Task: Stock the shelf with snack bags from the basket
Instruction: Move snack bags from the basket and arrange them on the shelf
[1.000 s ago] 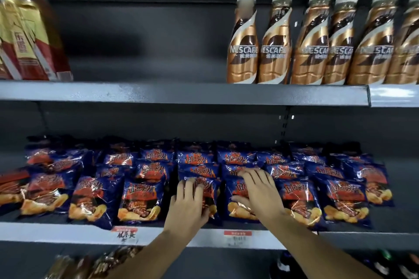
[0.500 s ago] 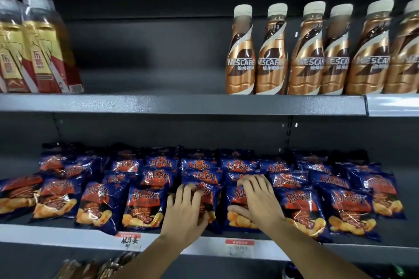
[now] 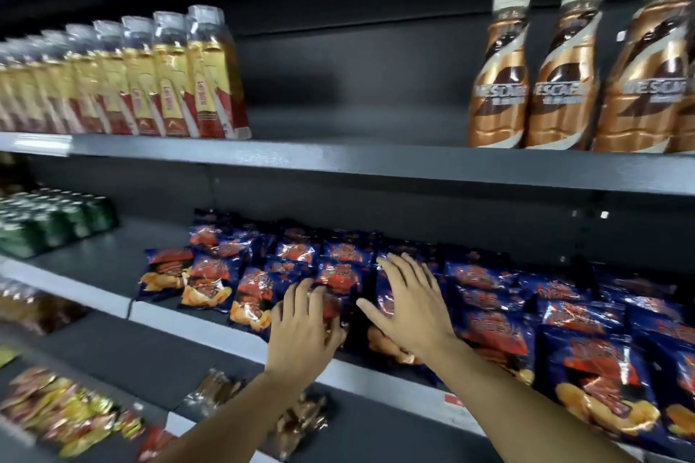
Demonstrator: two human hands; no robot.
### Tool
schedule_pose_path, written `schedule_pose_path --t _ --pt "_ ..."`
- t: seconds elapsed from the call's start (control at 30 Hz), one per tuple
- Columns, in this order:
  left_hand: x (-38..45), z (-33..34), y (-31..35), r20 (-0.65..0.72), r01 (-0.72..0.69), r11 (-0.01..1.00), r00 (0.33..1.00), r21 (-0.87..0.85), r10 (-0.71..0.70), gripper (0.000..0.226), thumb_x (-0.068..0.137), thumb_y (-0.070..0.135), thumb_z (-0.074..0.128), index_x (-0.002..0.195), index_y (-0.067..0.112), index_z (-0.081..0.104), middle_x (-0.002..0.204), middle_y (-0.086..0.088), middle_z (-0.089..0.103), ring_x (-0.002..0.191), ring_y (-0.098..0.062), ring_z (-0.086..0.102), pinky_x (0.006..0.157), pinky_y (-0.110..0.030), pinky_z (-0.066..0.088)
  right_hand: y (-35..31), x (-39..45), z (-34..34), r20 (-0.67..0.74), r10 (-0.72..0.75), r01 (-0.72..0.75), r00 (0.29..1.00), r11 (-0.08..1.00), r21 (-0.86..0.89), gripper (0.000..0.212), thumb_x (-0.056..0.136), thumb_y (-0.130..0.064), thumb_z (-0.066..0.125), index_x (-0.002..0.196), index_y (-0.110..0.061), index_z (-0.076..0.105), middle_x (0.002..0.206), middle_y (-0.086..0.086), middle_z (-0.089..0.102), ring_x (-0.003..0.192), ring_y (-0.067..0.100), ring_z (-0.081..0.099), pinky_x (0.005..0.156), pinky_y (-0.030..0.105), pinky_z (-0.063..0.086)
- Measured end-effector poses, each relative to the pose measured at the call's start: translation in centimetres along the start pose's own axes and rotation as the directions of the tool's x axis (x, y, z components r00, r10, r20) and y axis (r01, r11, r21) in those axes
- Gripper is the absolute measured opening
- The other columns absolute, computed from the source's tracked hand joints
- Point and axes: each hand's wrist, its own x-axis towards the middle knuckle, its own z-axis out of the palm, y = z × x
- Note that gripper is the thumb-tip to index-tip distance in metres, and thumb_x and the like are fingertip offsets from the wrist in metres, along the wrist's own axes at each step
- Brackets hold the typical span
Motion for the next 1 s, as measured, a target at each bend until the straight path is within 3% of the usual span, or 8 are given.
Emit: schedule_pose_path --t 0.2,0.4,0.5,0.6,0.73,0.83,1.0 --pt "-1.5 -1.1 -7.1 0.088 0.069 0.991 0.993 0.111 -0.079 0.058 0.09 0.053 0.035 0.127 0.012 0.053 0.134 -0.011 0.051 0.124 -0.034 0.049 0.094 -0.048 0.048 -6.1 2.1 3.4 0.063 -0.13 0.127 0.99 0.991 0.05 0.087 0.087 -0.079 0.029 0.155 -0.026 0.021 0.161 -0.005 0.021 0.15 0.016 0.01 0.122 0.038 0.0" --pt "0.4 0.7 -11.3 0.124 -0.067 0.996 0.991 0.065 0.058 0.058 0.083 0.049 0.046 0.129 0.014 0.052 0.136 -0.01 0.05 0.127 -0.033 0.047 0.097 -0.048 0.046 -8.3 2.8 7.0 0.106 -0.128 0.133 0.986 0.99 -0.038 0.096 0.08 -0.082 0.035 0.154 -0.021 0.027 0.159 -0.001 0.029 0.149 0.019 0.017 0.121 0.039 0.0" --pt "1.5 2.2 -13.8 0.116 -0.19 0.982 0.975 -0.004 0.189 0.061 0.076 0.047 0.055 0.128 0.014 0.053 0.135 -0.009 0.049 0.126 -0.032 0.047 0.096 -0.049 0.045 -8.8 3.1 8.3 0.069 -0.088 0.097 0.994 0.986 -0.132 0.098 0.079 -0.088 0.03 0.143 -0.016 0.047 0.145 0.001 0.05 0.138 0.021 0.041 0.121 0.043 0.017" --pt "2.3 3.1 -15.7 0.09 -0.314 0.948 0.944 -0.05 0.318 0.069 0.072 0.049 0.056 0.133 0.017 0.05 0.138 -0.006 0.047 0.128 -0.03 0.045 0.1 -0.051 0.042 -9.0 3.0 9.2 0.06 -0.059 0.07 0.996 0.977 -0.203 0.096 0.076 -0.089 0.031 0.129 -0.014 0.061 0.126 -0.001 0.062 0.12 0.021 0.057 0.11 0.044 0.027" --pt "3.3 4.2 -17.1 0.083 -0.381 0.918 0.917 -0.111 0.39 0.069 0.07 0.05 0.058 0.13 0.018 0.051 0.135 -0.005 0.048 0.123 -0.028 0.047 0.09 -0.048 0.048 -9.3 2.9 9.5 0.052 -0.011 0.026 0.999 0.954 -0.3 0.087 0.072 -0.086 0.039 0.123 -0.02 0.065 0.114 -0.006 0.066 0.108 0.017 0.061 0.1 0.043 0.046" --pt "4.2 5.0 -17.5 0.098 -0.386 0.914 0.912 -0.126 0.398 0.068 0.068 0.049 0.063 0.127 0.018 0.051 0.133 -0.006 0.048 0.121 -0.028 0.049 0.086 -0.046 0.052 -9.3 3.0 9.7 0.05 0.013 0.006 0.999 0.935 -0.353 0.083 0.073 -0.083 0.041 0.122 -0.02 0.065 0.112 -0.007 0.066 0.104 0.017 0.063 0.097 0.044 0.049" --pt "5.1 5.9 -17.2 0.101 -0.398 0.908 0.906 -0.128 0.411 0.068 0.065 0.044 0.075 0.123 0.018 0.052 0.129 -0.006 0.048 0.117 -0.031 0.053 0.082 -0.044 0.055 -8.7 4.4 9.6 0.03 0.037 -0.023 0.999 0.919 -0.393 0.084 0.061 -0.077 0.068 0.12 -0.018 0.066 0.107 -0.005 0.067 0.1 0.02 0.065 0.095 0.046 0.052"
